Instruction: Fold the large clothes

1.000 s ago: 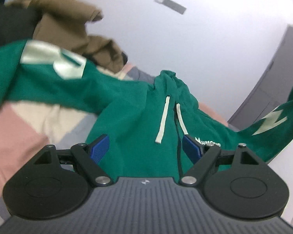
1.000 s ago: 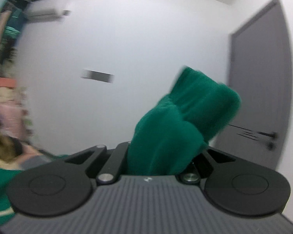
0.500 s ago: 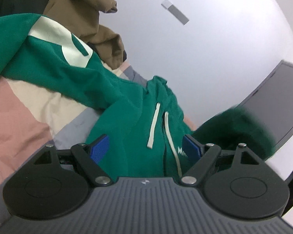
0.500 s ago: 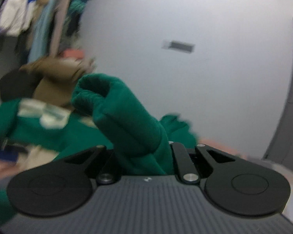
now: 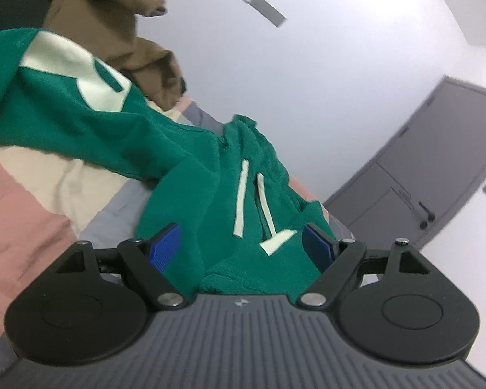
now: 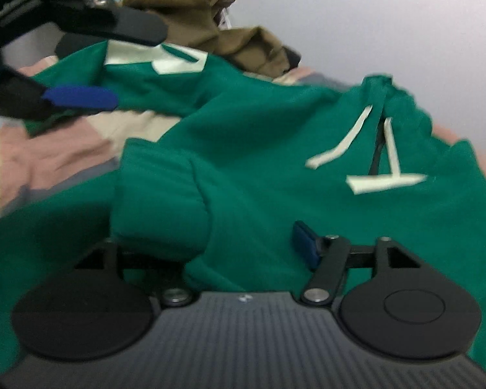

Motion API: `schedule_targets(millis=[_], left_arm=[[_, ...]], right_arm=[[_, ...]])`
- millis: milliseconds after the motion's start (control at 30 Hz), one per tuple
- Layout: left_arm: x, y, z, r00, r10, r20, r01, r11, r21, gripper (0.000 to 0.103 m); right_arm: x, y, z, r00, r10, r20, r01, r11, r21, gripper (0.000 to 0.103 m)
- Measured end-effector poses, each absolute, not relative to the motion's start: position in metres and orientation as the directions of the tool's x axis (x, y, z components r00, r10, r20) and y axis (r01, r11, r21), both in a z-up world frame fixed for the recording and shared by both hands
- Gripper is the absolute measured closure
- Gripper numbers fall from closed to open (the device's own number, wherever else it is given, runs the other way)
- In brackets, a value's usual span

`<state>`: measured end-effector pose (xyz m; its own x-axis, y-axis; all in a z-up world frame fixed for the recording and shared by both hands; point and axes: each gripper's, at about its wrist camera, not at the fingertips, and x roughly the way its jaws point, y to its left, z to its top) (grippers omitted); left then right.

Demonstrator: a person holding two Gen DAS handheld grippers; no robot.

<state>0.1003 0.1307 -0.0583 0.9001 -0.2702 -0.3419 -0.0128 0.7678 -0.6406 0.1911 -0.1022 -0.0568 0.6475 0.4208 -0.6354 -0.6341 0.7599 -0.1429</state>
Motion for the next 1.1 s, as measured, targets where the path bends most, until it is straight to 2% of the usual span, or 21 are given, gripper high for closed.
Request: schedule_targets(millis=[67,233,433,500,600,900,1033,1100], left_arm=[[0.100,0.125,-0.058,0.893,-0.278,-0.354,-0.003,0.783,-0.622,0.018],[0.101,0.110,-0.057,0.875,-0.314,-0.369,0.031,0.796,-0.604,0.018],[0.107,0.090,-0.061,0.854,-0.297,-0.427,0.020,0.839,-0.544,0.018],[0.109,0.085,-0.062,0.853,-0.284,-0.439,0.015,0.852,-0.523,0.018],[0.114,0.079,-0.065,0.854,-0.259,-0.452,0.000,0.867,-0.498,0.018],[0.130,0.065,-0.080,0.837,-0.228,-0.497,-0.005,0.906,-0.424,0.018],[0.139,0.059,-0.087,0.831,-0.227,-0.507,0.005,0.915,-0.402,0.018],[0.142,0.057,-0.089,0.831,-0.231,-0.506,0.014,0.918,-0.397,0.018]], right_arm=[[0.180,-0.103,-0.066,0.610,0.436,-0.662,-0.654,0.748,-0.109,0.038],[0.158,-0.143,-0.050,0.550,0.481,-0.683,-0.668,0.744,-0.013,0.037],[0.159,-0.191,-0.042,0.621,0.493,-0.609,-0.591,0.805,0.049,0.037],[0.172,-0.203,-0.042,0.673,0.462,-0.578,-0.527,0.847,0.063,0.037],[0.208,-0.212,-0.042,0.788,0.341,-0.513,-0.402,0.915,-0.010,0.037],[0.316,-0.231,-0.058,0.919,0.028,-0.393,-0.103,0.980,-0.171,0.038],[0.343,-0.245,-0.077,0.900,0.022,-0.435,-0.091,0.986,-0.140,0.039],[0.351,-0.252,-0.086,0.887,0.037,-0.460,-0.098,0.989,-0.110,0.049]])
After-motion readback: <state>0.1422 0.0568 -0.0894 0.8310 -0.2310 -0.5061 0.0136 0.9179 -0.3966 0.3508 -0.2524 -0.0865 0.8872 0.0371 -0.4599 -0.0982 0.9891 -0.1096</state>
